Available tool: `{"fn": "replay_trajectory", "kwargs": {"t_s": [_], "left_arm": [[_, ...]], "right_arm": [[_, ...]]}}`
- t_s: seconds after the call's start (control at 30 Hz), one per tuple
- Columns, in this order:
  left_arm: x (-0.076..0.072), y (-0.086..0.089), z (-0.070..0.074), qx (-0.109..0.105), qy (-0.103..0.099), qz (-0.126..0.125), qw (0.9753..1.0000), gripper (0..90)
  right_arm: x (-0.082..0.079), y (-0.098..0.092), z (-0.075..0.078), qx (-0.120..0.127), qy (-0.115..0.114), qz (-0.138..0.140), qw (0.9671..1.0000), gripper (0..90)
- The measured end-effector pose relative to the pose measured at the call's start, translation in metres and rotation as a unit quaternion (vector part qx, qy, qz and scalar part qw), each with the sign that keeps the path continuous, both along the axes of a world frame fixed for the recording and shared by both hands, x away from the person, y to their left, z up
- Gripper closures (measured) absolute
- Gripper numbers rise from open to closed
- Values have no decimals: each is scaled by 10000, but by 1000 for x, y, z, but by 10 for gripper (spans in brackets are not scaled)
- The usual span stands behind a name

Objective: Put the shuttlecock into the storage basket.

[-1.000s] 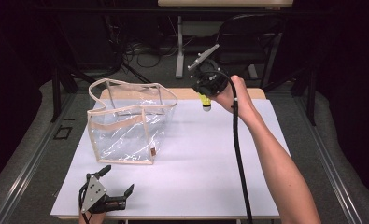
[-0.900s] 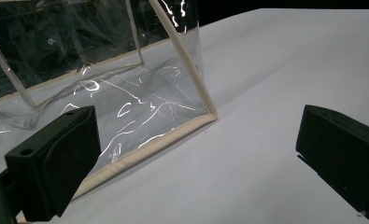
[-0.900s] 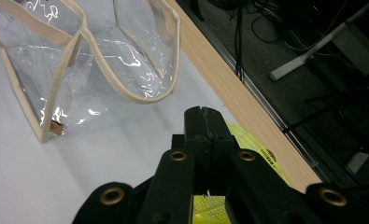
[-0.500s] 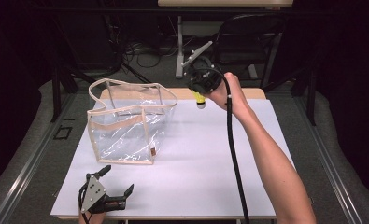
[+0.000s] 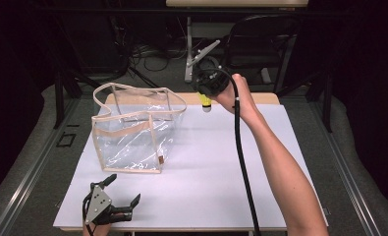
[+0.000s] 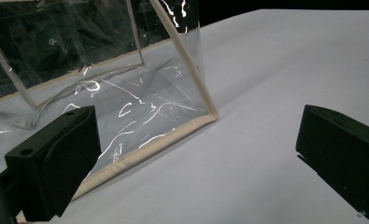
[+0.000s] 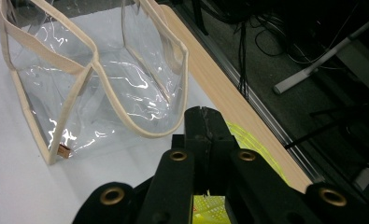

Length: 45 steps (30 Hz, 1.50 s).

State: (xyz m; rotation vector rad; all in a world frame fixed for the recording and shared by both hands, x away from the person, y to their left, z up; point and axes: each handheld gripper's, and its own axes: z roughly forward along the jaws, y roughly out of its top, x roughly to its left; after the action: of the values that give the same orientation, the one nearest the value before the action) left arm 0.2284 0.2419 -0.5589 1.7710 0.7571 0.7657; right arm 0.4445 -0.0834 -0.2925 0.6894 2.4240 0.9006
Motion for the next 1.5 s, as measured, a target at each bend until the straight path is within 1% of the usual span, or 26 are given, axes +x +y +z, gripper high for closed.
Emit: {"fn": "replay_trajectory", "kwargs": {"t_s": [0.33, 0.6, 1.0, 1.43, 1.5], "left_arm": [[0, 0, 0, 2, -2, -3, 10000, 0], [0, 0, 0, -3, -6, -1, 10000, 0], [0, 0, 0, -15, -12, -3, 10000, 0], [0, 0, 0, -24, -1, -9, 10000, 0], [0, -1, 0, -21, -7, -13, 10000, 0]], "right_arm": [[1, 5, 3, 76, -49, 12, 10000, 900], [2, 10, 4, 158, -45, 9, 9999, 900], [3, 15, 6, 227, -115, 32, 9997, 900], [5, 18, 7, 240, -113, 32, 9996, 900], [6, 19, 7, 231, -142, 51, 9996, 900]]}}
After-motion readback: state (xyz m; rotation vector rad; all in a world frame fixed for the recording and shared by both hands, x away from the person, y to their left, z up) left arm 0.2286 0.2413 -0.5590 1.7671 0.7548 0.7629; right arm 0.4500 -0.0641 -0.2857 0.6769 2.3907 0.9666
